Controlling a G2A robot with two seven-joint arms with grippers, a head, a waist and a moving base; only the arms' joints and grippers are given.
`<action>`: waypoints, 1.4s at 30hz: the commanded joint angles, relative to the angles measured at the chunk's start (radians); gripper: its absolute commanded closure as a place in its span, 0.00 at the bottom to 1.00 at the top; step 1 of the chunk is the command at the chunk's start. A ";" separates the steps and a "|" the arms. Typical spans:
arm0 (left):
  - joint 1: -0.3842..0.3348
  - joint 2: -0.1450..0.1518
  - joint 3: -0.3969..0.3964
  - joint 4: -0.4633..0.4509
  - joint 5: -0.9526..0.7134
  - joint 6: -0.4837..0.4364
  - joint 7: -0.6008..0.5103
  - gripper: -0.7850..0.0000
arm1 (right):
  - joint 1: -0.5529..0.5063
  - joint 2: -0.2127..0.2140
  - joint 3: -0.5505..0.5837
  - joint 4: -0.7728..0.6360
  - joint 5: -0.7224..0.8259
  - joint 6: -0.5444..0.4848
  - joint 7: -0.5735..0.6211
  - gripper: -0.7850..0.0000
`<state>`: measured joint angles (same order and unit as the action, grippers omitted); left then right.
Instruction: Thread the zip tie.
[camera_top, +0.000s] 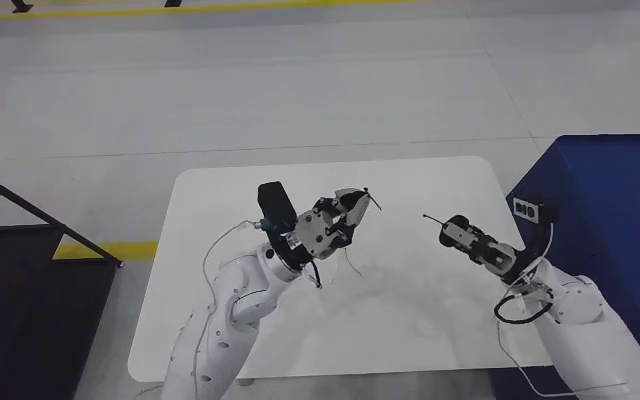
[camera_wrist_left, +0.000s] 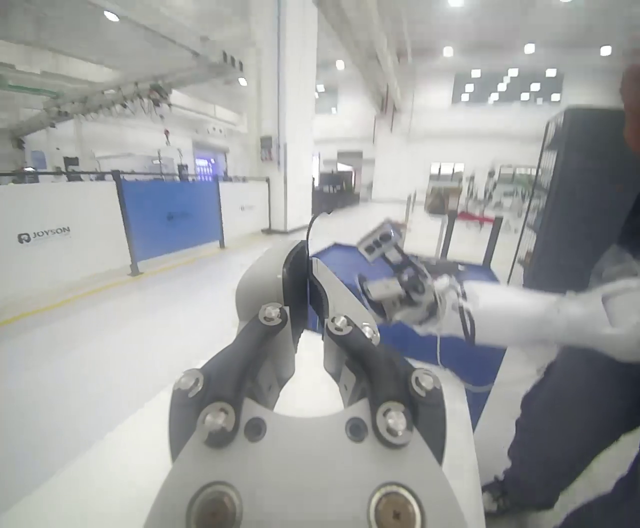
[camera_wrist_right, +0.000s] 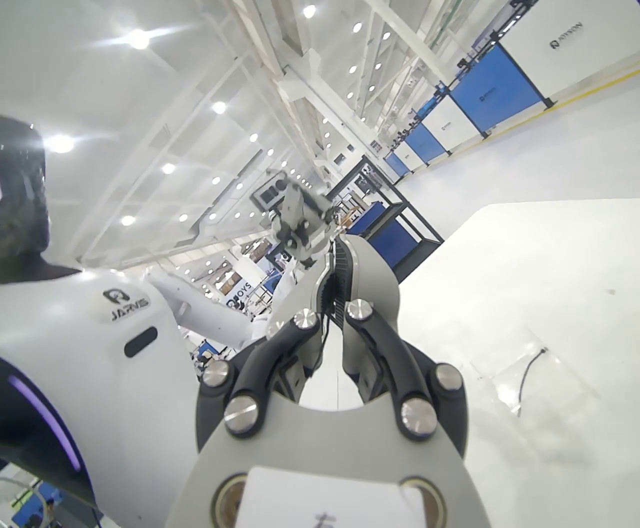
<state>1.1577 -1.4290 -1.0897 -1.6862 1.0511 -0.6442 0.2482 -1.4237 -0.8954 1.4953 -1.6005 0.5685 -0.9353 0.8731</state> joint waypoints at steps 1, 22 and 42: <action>0.005 -0.003 0.014 0.008 -0.025 0.024 0.008 1.00 | -0.020 -0.004 0.000 -0.017 -0.032 -0.077 -0.065 1.00; 0.065 -0.003 0.059 -0.043 0.004 0.007 0.106 1.00 | -0.068 -0.074 0.049 -0.221 -0.638 -0.077 -0.462 1.00; 0.094 0.001 0.053 -0.077 -0.010 0.040 0.091 1.00 | -0.078 -0.091 -0.003 -0.247 -0.802 -0.048 -0.581 1.00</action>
<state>1.2523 -1.4281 -1.0359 -1.7634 1.0587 -0.6036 0.3523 -1.4990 -0.9860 1.4905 -1.8468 -0.2309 -0.9820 0.3004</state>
